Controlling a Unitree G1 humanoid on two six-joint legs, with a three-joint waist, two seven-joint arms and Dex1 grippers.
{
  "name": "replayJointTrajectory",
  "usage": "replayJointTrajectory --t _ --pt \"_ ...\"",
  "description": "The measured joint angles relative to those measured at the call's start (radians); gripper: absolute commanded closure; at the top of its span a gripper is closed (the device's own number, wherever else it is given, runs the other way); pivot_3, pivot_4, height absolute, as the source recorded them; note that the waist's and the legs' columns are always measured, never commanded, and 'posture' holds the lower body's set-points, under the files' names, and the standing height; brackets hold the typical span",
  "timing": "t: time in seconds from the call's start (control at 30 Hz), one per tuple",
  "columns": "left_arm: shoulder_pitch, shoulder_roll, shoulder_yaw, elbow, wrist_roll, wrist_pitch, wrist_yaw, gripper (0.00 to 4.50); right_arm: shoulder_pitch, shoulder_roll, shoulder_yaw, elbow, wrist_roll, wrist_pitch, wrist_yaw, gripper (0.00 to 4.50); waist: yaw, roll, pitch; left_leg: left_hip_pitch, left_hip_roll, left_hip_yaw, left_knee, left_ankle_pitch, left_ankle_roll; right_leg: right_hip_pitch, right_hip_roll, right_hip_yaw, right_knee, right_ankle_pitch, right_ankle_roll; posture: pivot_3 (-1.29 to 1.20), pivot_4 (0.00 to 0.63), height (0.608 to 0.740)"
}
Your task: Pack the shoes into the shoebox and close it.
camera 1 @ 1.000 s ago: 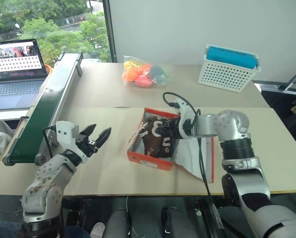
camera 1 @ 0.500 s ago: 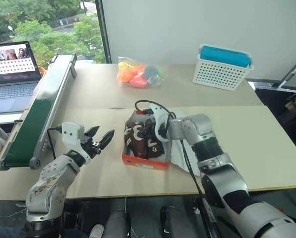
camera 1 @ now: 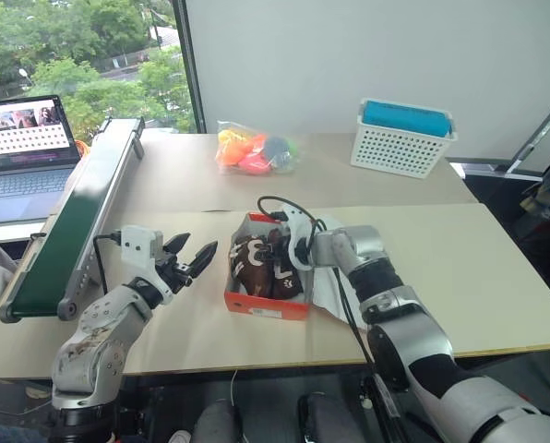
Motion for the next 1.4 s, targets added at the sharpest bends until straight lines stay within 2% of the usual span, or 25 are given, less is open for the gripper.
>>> replayJointTrajectory --t 0.1,0.2,0.4,0.43,0.6,0.67,0.7,0.8,0.9,1.03,1.17,1.27,1.4 --pt "-0.001 0.004 0.000 0.001 0.003 0.000 -0.002 0.97 -0.001 0.004 -0.024 0.060 0.000 -0.041 0.000 2.82 0.001 0.001 -0.007 0.004 0.000 0.000 -0.001 0.000 0.000 0.002 0.000 0.000 0.000 -0.001 -0.001 0.00 0.150 0.740" --pt "-0.002 0.009 0.000 0.003 0.007 -0.002 -0.008 0.86 -0.009 0.016 -0.026 0.116 -0.015 -0.091 0.000 2.07 0.002 -0.001 -0.016 0.009 0.000 -0.002 -0.001 -0.002 -0.004 0.007 -0.001 0.000 -0.002 -0.001 -0.001 0.00 0.150 0.740" --pt "-0.006 0.012 -0.001 0.006 0.012 -0.003 -0.015 0.86 -0.029 0.037 -0.092 0.211 -0.027 -0.184 -0.015 0.23 0.011 -0.001 -0.021 0.008 -0.002 -0.003 -0.009 -0.003 -0.005 0.007 -0.005 -0.002 -0.010 -0.001 -0.001 0.00 0.150 0.740" --pt "-0.006 0.013 -0.001 0.006 0.012 -0.003 -0.016 0.86 -0.031 0.035 -0.098 0.199 -0.027 -0.182 -0.015 0.07 0.016 -0.001 -0.021 0.008 -0.002 -0.002 -0.010 -0.003 -0.005 0.006 -0.006 -0.003 -0.010 -0.001 -0.001 0.00 0.150 0.740" --pt "-0.001 0.020 0.000 0.006 0.014 -0.004 -0.023 0.86 0.018 -0.004 -0.117 -0.010 -0.014 -0.049 -0.037 0.07 0.035 0.001 -0.015 -0.008 -0.003 -0.002 -0.009 -0.002 -0.004 -0.005 -0.008 -0.004 -0.010 0.000 0.000 0.00 0.150 0.740" --pt "0.000 0.022 0.000 0.006 0.022 -0.006 -0.025 0.86 0.058 -0.023 -0.141 -0.184 0.012 0.061 -0.068 0.07 0.043 0.008 -0.006 -0.019 -0.005 0.000 -0.008 -0.001 -0.003 -0.012 -0.009 -0.003 -0.008 0.003 0.002 0.00 0.150 0.740" --pt "-0.002 0.022 -0.001 0.006 0.025 -0.006 -0.026 0.86 0.075 -0.038 -0.151 -0.286 0.032 0.130 -0.085 0.07 0.045 0.010 -0.002 -0.028 -0.005 0.000 -0.007 0.005 0.005 -0.019 -0.008 -0.003 -0.007 0.009 0.003 0.00 0.150 0.740" --pt "-0.009 0.023 -0.012 0.022 0.030 -0.007 -0.036 0.86 0.098 -0.094 -0.198 -0.577 0.075 0.312 -0.122 0.07 0.045 0.011 0.001 -0.041 -0.005 0.001 -0.007 0.012 0.009 -0.031 -0.007 -0.003 -0.006 0.012 0.005 0.00 0.150 0.740" --pt "-0.028 0.027 -0.037 0.032 0.034 -0.009 -0.055 0.86 0.097 -0.134 -0.258 -0.793 0.113 0.434 -0.139 0.07 0.042 0.010 0.002 -0.045 -0.007 0.002 -0.007 0.011 0.010 -0.034 -0.007 -0.003 -0.007 0.012 0.006 0.00 0.150 0.740" --pt "-0.048 0.039 -0.060 0.052 0.033 -0.025 -0.107 0.86 0.094 -0.140 -0.363 -0.944 0.155 0.556 -0.143 0.07 0.037 0.009 0.003 -0.044 -0.007 0.003 -0.007 0.011 0.010 -0.034 -0.007 -0.003 -0.008 0.012 0.007 0.00 0.150 0.740" --pt "-0.067 0.064 -0.084 0.068 0.008 -0.027 -0.199 0.86 0.093 -0.145 -0.504 -1.059 0.288 0.608 -0.104 1.05 0.034 0.009 0.004 -0.044 -0.007 0.003 -0.006 0.011 0.010 -0.034 -0.005 -0.003 -0.008 0.011 0.009 0.00 0.150 0.740" --pt "-0.101 0.097 -0.069 0.100 -0.041 -0.032 -0.292 0.86 0.166 -0.256 -0.577 -1.132 0.476 0.607 -0.062 2.14 0.040 0.007 0.006 -0.044 -0.007 0.002 -0.006 0.011 0.010 -0.032 -0.005 -0.004 -0.009 0.011 0.009 0.00 0.150 0.740" --pt "-0.129 0.161 -0.069 0.131 -0.044 -0.077 -0.405 0.86 0.327 -0.353 -0.598 -1.180 0.695 0.608 -0.015 3.53 0.035 0.005 0.007 -0.044 -0.008 0.003 -0.007 0.011 0.010 -0.032 -0.006 -0.002 -0.009 0.011 0.008 0.00 0.150 0.740"
